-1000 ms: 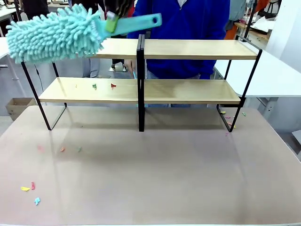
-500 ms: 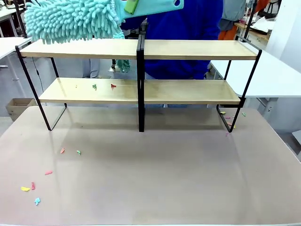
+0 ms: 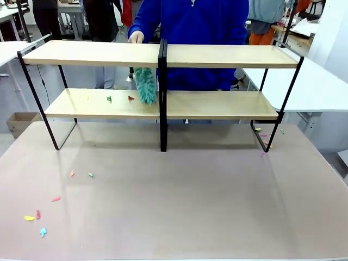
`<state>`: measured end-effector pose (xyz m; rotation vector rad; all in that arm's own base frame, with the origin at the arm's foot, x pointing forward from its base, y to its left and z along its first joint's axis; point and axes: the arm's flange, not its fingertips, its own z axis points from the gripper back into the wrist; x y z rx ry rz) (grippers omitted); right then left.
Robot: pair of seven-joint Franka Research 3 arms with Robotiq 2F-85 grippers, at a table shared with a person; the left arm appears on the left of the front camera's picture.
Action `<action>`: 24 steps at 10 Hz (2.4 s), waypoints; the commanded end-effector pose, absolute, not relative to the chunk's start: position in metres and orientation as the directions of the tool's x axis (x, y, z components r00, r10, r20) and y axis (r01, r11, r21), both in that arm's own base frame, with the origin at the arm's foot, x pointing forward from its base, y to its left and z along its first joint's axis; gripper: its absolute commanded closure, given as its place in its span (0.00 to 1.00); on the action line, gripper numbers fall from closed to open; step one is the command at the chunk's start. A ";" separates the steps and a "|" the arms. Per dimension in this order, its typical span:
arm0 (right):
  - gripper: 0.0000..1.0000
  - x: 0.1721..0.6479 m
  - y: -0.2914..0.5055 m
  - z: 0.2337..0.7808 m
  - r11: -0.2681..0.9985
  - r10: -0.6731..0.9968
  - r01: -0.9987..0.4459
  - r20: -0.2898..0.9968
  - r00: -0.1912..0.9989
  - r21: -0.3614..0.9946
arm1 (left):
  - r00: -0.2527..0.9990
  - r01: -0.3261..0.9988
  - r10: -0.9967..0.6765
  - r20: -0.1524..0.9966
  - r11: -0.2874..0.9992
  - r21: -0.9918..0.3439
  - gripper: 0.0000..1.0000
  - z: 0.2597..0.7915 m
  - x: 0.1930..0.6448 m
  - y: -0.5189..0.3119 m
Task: Clean the shelves.
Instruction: Clean another randomly selected level of the Shelf with the Duster.
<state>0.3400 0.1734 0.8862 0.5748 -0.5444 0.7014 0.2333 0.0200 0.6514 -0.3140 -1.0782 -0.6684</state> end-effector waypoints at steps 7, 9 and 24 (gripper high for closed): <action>0.88 0.231 0.008 0.832 0.758 0.203 -0.576 0.727 0.656 0.308 | 0.305 0.644 -0.345 0.888 0.761 0.075 0.00 0.650 0.235 0.020; 0.88 0.221 0.006 0.805 0.760 0.210 -0.575 0.723 0.658 0.303 | 0.305 0.644 -0.345 0.888 0.761 0.075 0.00 0.650 0.235 0.020; 0.88 0.233 -0.276 0.766 0.735 -0.060 -0.476 0.746 0.663 0.482 | 0.305 0.644 -0.345 0.888 0.761 0.075 0.00 0.650 0.235 0.020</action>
